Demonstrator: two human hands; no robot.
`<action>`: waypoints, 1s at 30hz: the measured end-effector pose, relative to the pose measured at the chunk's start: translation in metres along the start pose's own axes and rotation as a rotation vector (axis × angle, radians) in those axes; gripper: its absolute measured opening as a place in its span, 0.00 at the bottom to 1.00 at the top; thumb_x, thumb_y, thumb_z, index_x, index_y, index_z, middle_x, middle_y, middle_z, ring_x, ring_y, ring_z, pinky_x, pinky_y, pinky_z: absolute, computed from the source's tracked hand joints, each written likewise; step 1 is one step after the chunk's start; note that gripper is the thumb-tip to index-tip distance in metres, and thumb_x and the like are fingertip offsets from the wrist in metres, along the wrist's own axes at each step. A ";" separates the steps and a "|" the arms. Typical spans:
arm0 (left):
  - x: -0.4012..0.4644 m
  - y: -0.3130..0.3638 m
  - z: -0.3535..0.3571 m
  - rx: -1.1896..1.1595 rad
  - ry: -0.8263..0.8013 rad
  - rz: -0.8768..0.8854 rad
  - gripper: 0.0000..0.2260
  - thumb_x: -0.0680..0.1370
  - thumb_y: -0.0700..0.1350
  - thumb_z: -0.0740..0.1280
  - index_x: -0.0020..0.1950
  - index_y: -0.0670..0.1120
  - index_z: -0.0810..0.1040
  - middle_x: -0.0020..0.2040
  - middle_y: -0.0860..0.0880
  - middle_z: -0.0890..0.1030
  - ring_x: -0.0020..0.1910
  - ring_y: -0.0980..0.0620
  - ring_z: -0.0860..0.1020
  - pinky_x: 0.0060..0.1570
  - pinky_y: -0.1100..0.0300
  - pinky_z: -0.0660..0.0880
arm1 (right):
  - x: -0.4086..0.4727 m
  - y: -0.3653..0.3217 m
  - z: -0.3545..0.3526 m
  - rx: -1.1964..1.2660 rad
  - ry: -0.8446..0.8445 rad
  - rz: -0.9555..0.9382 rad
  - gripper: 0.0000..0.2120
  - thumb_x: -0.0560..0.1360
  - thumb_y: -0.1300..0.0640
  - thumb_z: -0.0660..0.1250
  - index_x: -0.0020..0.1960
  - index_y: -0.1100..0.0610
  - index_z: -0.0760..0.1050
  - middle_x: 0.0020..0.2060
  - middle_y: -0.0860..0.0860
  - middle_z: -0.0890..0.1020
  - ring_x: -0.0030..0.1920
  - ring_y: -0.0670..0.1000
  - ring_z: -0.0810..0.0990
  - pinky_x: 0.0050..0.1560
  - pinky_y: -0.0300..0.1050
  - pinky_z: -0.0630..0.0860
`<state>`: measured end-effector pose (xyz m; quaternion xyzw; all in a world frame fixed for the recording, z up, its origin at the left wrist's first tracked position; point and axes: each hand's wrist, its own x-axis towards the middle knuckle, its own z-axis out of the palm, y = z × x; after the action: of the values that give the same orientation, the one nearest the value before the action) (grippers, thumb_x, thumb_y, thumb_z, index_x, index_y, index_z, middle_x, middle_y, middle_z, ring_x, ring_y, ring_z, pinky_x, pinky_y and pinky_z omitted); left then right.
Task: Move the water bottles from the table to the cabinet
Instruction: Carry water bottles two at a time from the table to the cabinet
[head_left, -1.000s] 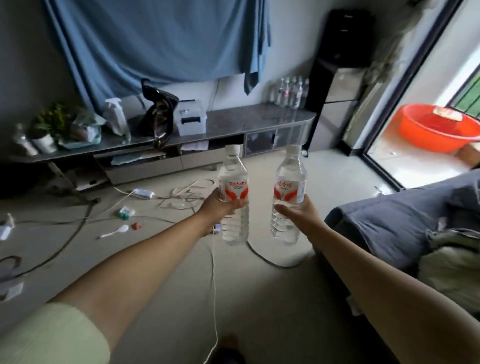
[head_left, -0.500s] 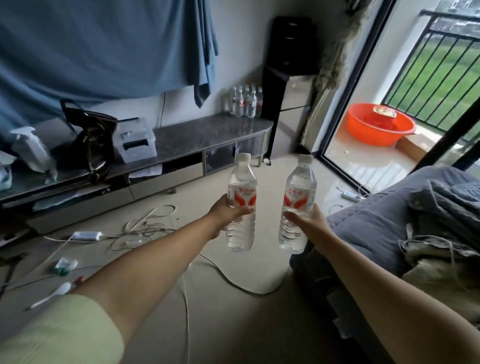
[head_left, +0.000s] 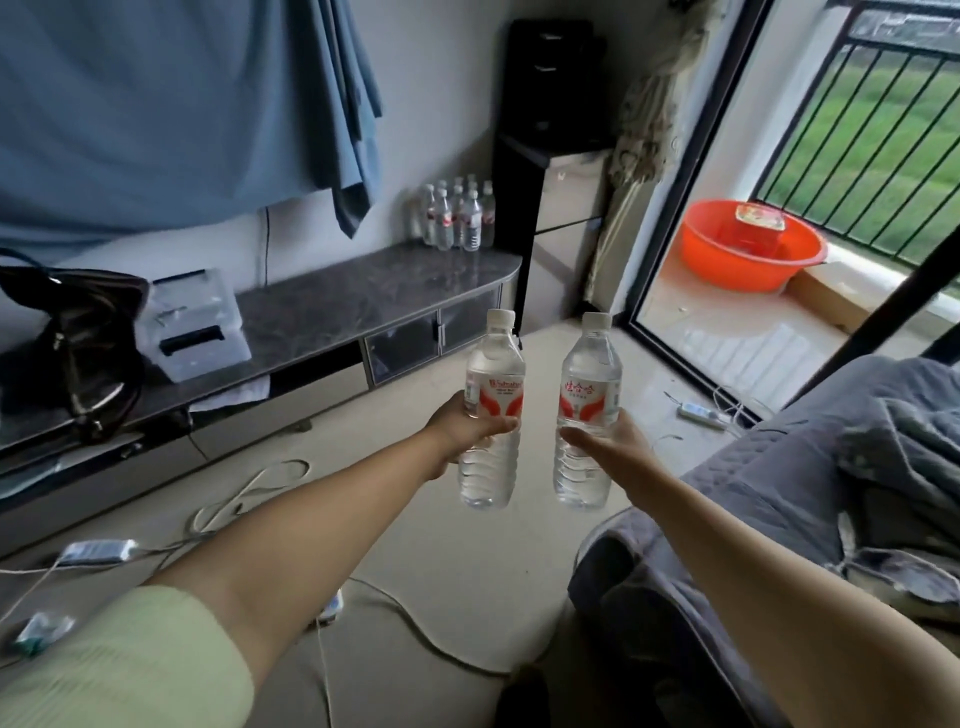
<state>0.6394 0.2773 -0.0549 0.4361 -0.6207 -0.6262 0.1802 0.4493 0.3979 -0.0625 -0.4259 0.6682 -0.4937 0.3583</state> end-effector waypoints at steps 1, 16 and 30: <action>0.016 0.006 0.002 -0.001 0.009 -0.002 0.09 0.71 0.49 0.75 0.48 0.54 0.77 0.43 0.55 0.83 0.43 0.55 0.81 0.31 0.68 0.74 | 0.017 0.001 -0.008 0.000 -0.015 0.006 0.13 0.71 0.55 0.76 0.53 0.55 0.79 0.43 0.50 0.86 0.44 0.49 0.86 0.44 0.38 0.81; 0.217 0.066 0.000 -0.066 0.065 -0.084 0.11 0.69 0.47 0.77 0.47 0.53 0.78 0.44 0.53 0.84 0.44 0.54 0.81 0.34 0.64 0.76 | 0.245 0.016 -0.065 0.030 -0.043 0.060 0.16 0.71 0.58 0.76 0.56 0.60 0.78 0.47 0.56 0.85 0.48 0.55 0.85 0.53 0.52 0.81; 0.449 0.123 -0.145 -0.010 0.062 -0.143 0.10 0.69 0.49 0.77 0.47 0.50 0.80 0.44 0.52 0.84 0.41 0.56 0.81 0.32 0.65 0.74 | 0.505 -0.015 -0.004 0.090 -0.022 0.071 0.11 0.71 0.60 0.76 0.51 0.54 0.78 0.41 0.51 0.86 0.41 0.50 0.85 0.39 0.41 0.81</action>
<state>0.4633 -0.1776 -0.0628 0.4976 -0.5790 -0.6267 0.1561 0.2566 -0.0684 -0.0766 -0.3909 0.6561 -0.5054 0.4015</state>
